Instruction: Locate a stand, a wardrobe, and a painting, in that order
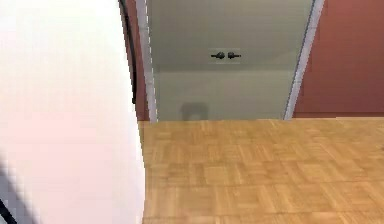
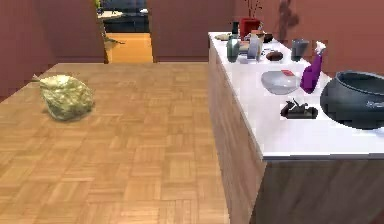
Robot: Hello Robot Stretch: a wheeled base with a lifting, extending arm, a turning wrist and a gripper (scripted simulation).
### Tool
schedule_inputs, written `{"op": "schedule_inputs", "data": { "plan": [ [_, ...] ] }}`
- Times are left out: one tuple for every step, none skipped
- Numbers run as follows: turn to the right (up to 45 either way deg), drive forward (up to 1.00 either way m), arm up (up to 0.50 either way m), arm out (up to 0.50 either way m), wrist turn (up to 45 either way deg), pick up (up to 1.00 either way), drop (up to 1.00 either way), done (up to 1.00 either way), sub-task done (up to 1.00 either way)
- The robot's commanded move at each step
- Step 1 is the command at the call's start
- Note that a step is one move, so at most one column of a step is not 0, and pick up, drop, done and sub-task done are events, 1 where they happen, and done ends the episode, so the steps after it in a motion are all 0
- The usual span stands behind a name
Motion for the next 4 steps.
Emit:
{"op": "schedule_inputs", "data": {
  "plan": [
    [45.0,0.0,0.0,0.0,0.0,0.0,0.0,0.0,0.0],
    [45.0,0.0,0.0,0.0,0.0,0.0,0.0,0.0,0.0],
    [0.0,0.3,0.0,0.0,0.0,0.0,0.0,0.0,0.0],
    [-18.0,0.0,0.0,0.0,0.0,0.0,0.0,0.0,0.0]
  ]
}}
